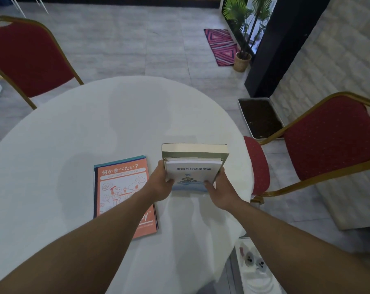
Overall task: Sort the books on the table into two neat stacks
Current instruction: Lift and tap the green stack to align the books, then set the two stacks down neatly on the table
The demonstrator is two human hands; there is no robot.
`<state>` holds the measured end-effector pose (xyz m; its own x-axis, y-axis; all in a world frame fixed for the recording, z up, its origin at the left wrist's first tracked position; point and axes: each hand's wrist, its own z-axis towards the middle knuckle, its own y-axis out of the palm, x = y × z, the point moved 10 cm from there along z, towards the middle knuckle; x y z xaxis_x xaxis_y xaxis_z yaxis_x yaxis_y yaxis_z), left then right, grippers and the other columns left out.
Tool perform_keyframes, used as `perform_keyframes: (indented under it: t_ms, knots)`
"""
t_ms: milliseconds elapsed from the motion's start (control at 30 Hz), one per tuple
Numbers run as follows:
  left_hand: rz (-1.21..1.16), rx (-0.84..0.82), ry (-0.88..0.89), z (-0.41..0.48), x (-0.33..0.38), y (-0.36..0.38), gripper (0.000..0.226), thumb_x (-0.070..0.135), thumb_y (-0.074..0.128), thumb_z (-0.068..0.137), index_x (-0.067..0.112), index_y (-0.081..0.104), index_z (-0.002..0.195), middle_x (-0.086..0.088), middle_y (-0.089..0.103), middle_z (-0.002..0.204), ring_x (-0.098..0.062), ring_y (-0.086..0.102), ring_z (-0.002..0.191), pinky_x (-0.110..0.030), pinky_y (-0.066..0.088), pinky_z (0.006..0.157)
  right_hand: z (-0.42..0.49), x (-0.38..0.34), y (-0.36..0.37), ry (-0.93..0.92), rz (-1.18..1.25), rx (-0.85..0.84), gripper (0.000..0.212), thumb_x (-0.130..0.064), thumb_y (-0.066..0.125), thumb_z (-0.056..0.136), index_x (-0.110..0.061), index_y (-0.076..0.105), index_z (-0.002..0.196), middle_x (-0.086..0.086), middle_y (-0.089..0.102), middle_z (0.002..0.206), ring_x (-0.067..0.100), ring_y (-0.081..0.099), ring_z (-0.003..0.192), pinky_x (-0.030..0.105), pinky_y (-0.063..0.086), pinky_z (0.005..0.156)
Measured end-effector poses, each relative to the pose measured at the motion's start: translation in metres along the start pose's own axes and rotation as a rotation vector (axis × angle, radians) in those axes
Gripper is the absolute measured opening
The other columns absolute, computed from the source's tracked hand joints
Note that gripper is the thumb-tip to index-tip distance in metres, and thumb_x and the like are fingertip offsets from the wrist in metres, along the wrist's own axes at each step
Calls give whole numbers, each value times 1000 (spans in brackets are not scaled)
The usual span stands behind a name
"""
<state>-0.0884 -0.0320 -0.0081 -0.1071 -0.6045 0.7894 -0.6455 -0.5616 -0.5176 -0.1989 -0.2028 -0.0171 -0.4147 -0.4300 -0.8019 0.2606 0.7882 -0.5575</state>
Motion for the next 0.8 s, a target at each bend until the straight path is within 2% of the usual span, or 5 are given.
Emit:
perform_keyframes:
  t_ms: [233,400,567,667,800]
  knots:
    - [-190,-5,-106,2,-2,-6,33,8,56,92,17,49,123,-3,62,118,-18,62,104,-35,55,86,2,-8,-11,20,172,-26,40,-24,55,99,-25,37,135,-9,57,126,8,55,116,27,43,98]
    - [-383,-31,-272,0,-14,12,18,5,50,96,10,62,108,-8,71,109,-14,68,83,-25,55,64,5,11,-6,234,167,-4,34,-34,47,101,-12,44,126,4,59,124,23,58,115,44,48,98]
    - [-120,-37,-298,-1,-33,24,27,13,49,95,0,61,116,-16,65,120,-32,64,107,-39,54,92,-7,43,16,402,88,-52,43,-35,46,101,-3,44,130,15,51,132,30,53,119,47,45,102]
    - [42,-18,-320,-1,-45,29,29,19,50,96,-6,60,107,-25,61,120,-39,60,111,-32,48,82,-9,56,22,462,-9,-31,52,-38,47,100,3,44,132,22,45,135,37,52,121,48,43,102]
    - [211,-87,-355,-1,-59,42,38,25,47,98,-6,59,116,-28,53,128,-40,59,114,-40,51,95,-7,64,25,474,-129,-10,54,-38,47,99,3,44,134,25,42,136,39,47,124,44,41,103]
